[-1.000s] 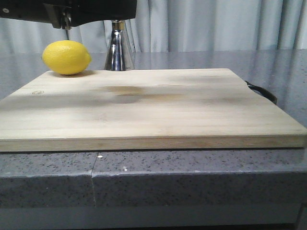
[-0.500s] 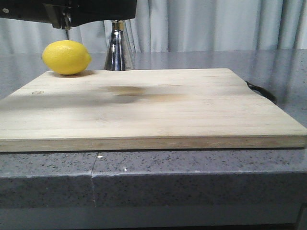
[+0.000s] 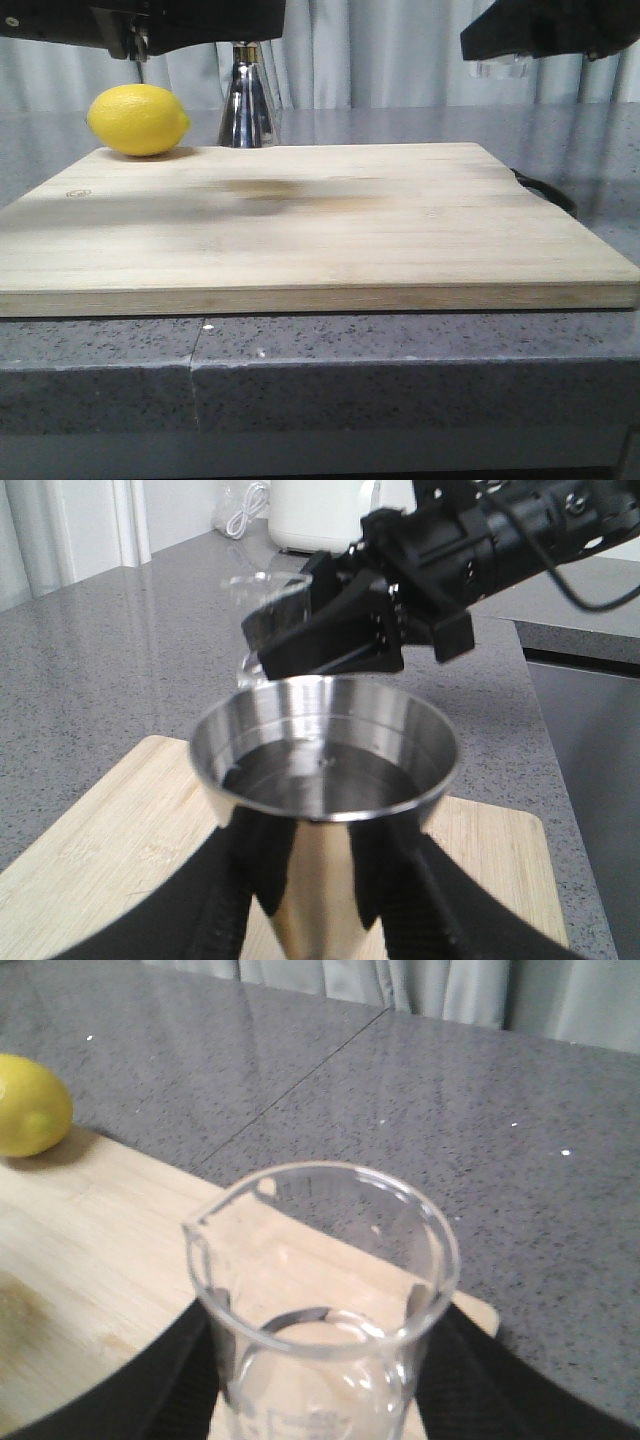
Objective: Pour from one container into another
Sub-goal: 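Tilt the beaker upright and set it back on the board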
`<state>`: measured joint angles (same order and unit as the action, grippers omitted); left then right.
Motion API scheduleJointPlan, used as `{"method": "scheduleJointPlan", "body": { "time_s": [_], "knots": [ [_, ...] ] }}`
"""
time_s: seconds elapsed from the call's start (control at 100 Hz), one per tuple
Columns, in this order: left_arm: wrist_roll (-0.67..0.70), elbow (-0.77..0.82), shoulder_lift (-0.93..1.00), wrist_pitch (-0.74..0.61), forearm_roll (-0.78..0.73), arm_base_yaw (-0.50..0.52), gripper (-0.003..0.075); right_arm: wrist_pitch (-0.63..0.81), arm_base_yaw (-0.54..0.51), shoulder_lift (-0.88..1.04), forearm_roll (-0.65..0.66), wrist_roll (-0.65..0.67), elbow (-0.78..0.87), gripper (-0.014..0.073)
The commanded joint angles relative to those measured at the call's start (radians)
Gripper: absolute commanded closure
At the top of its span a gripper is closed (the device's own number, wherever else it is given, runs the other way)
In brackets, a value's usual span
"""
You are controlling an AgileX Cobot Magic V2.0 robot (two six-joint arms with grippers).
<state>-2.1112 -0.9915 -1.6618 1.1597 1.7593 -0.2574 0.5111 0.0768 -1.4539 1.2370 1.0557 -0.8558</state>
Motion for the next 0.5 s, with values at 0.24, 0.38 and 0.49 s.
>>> {"method": "scheduleJointPlan", "body": {
  "time_s": [0.24,0.38,0.49],
  "knots": [
    [0.007,-0.029,0.048,0.11,0.08,-0.009,0.049,0.136,-0.009,-0.093,-0.018,-0.183,-0.057,0.0275],
    [0.007,-0.029,0.048,0.11,0.08,-0.009,0.0489,0.159,-0.009,-0.135,-0.018,-0.183,-0.095,0.0275],
    [0.007,-0.029,0.048,0.11,0.08,-0.009,0.0489,0.165,-0.009,-0.162,-0.018,-0.183,-0.114,0.0275]
  ]
}}
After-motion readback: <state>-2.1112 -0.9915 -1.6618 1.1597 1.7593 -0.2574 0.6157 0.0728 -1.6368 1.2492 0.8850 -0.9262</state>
